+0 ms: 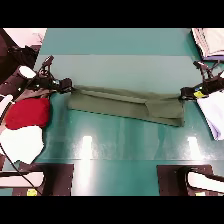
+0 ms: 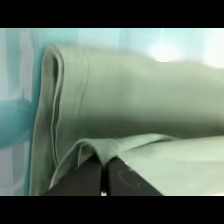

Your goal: Fold the shirts.

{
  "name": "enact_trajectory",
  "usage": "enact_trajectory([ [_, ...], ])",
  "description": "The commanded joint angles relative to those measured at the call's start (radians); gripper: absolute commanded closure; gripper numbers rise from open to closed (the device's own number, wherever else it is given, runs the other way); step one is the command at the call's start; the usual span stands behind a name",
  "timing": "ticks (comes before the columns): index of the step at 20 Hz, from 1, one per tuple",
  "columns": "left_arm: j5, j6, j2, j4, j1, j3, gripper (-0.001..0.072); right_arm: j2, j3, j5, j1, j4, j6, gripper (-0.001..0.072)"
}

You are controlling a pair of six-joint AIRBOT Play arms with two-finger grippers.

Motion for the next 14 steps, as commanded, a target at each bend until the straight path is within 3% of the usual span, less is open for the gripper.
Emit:
enact_trajectory([
  [1, 0.08, 0.009, -0.031, -0.028, 0.001, 0.022, 0.0682, -0.065, 0.063, -0.071, 0.001, 0.074, 0.005, 0.0684],
  [2, 0.092, 0.009, -0.031, -0.042, 0.001, 0.024, 0.0529, -0.076, 0.072, -0.109, 0.001, 0.113, 0.008, 0.0511],
  [3, 0.098, 0.008, -0.031, -0.061, 0.001, 0.026, 0.0229, -0.085, 0.082, -0.143, -0.006, 0.149, 0.008, 0.023],
  [4, 0.09, 0.008, -0.03, -0.079, 0.001, 0.037, 0.0091, -0.091, 0.095, -0.154, -0.018, 0.181, 0.008, 0.0158],
  [9, -0.072, 0.009, -0.019, -0.073, 0.002, 0.153, 0.0093, -0.056, 0.077, -0.014, -0.16, 0.225, 0.001, 0.0158],
  [10, -0.105, 0.009, -0.018, -0.079, 0.002, 0.164, 0.0137, -0.032, 0.04, 0.0, -0.194, 0.225, -0.016, 0.0158],
  [12, -0.141, 0.014, -0.018, -0.087, 0.001, 0.164, 0.061, 0.023, -0.06, 0.002, -0.272, 0.227, -0.046, 0.0158],
  [13, -0.156, 0.029, -0.018, -0.088, 0.001, 0.164, 0.0683, 0.047, -0.114, 0.001, -0.31, 0.227, -0.067, 0.0154],
  [14, -0.169, 0.028, -0.018, -0.091, 0.001, 0.164, 0.0684, 0.058, -0.158, 0.002, -0.343, 0.229, -0.089, 0.0068],
])
